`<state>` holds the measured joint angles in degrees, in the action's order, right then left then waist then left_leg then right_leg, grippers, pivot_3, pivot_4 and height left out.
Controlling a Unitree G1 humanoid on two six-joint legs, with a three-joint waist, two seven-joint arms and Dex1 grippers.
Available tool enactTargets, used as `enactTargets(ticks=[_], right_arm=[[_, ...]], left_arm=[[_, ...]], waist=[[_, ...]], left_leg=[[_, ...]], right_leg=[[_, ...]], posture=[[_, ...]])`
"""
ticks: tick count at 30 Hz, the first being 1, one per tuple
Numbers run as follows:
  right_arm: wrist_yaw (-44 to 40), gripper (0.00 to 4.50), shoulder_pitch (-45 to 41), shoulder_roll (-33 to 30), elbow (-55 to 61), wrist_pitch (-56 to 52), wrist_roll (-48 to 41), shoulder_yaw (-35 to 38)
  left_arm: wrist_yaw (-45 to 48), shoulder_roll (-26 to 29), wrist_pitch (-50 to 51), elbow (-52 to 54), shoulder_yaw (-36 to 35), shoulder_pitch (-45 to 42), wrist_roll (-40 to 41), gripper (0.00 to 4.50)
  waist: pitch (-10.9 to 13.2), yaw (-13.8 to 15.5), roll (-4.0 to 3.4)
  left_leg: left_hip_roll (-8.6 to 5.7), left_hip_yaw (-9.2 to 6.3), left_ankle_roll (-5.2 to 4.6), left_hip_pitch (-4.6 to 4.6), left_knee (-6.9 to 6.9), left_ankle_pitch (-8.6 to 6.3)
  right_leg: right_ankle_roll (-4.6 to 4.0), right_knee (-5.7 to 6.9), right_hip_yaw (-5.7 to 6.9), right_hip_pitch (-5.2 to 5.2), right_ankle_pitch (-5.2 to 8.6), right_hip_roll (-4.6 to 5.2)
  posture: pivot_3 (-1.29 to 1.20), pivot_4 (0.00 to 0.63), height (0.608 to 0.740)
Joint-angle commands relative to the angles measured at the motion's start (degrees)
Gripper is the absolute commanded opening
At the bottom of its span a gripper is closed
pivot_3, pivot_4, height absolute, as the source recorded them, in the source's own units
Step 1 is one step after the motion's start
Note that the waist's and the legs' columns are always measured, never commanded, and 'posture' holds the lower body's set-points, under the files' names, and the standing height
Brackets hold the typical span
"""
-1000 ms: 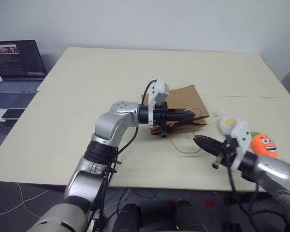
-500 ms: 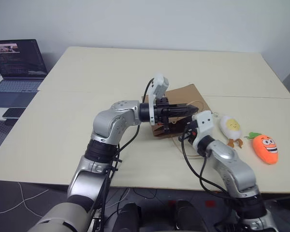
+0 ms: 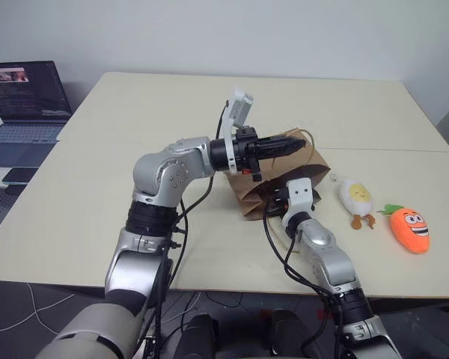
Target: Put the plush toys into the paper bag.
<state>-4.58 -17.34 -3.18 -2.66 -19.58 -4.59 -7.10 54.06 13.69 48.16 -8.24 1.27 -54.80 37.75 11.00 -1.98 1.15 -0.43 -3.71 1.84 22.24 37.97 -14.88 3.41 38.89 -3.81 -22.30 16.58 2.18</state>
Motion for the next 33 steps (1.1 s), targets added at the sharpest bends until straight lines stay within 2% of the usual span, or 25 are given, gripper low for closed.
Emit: enactTargets(ticks=[1, 11, 17, 23, 26, 33], right_arm=[[0.36, 0.05, 1.46, 0.91, -0.53, -1.51, 0.44, 0.28], [0.26, 0.05, 1.33, 2.29, -0.75, -2.94, 1.85, 0.14], [-2.02, 0.05, 0.38, 1.40, 0.37, -2.67, 1.53, -0.30], [-7.07, 0.05, -2.31, -1.65, 8.75, -8.23, -1.58, 0.94], [-10.36, 0.65, -2.68, -5.17, 14.12, -14.32, -3.28, 1.05], [-15.87, 3.09, -3.50, -12.76, 28.13, -26.69, -8.36, 2.76]], left_arm=[[0.45, 1.70, -5.27, -1.74, -2.26, -4.59, -1.68, 0.00], [1.97, 4.05, -13.65, -4.94, -2.99, -12.16, -4.95, 0.00], [2.48, 3.96, -13.47, -3.63, -1.24, -9.59, -5.82, 0.00], [1.74, 2.50, -12.63, -1.44, -0.07, -6.63, -5.75, 0.00], [1.53, 1.90, -12.36, -0.73, 0.25, -5.89, -5.49, 0.00], [1.61, 0.93, -11.77, -0.26, 0.48, -5.47, -5.11, 0.00]], waist=[[0.00, 0.00, 0.00], [-0.02, -0.04, 0.02], [-0.02, -0.26, 0.01], [-0.01, -0.40, 0.01], [-0.01, -0.35, 0.01], [-0.01, -0.09, 0.01]], left_leg=[[-0.01, 0.00, 0.00, -0.01, 0.00, 0.00], [-0.02, -0.04, 0.01, -0.05, -0.02, 0.00], [-0.01, -0.05, 0.00, -0.05, -0.05, 0.00], [0.01, -0.06, 0.00, 0.02, -0.04, 0.00], [0.01, -0.11, 0.01, 0.14, -0.02, 0.00], [-0.02, -0.34, 0.00, 0.30, -0.01, 0.00]], right_leg=[[0.00, 0.01, 0.01, 0.01, 0.00, 0.00], [0.00, 0.00, 0.06, 0.03, 0.00, -0.02], [0.00, 0.01, 0.06, 0.02, 0.00, -0.04], [0.00, 0.01, 0.05, -0.01, 0.00, -0.03], [0.00, 0.00, 0.06, -0.07, 0.00, -0.03], [0.00, -0.03, 0.09, -0.07, 0.00, -0.04]], posture=[[0.00, 0.150, 0.740], [0.00, 0.150, 0.740], [0.00, 0.150, 0.740], [0.00, 0.150, 0.740], [0.00, 0.150, 0.740], [0.00, 0.150, 0.740]])
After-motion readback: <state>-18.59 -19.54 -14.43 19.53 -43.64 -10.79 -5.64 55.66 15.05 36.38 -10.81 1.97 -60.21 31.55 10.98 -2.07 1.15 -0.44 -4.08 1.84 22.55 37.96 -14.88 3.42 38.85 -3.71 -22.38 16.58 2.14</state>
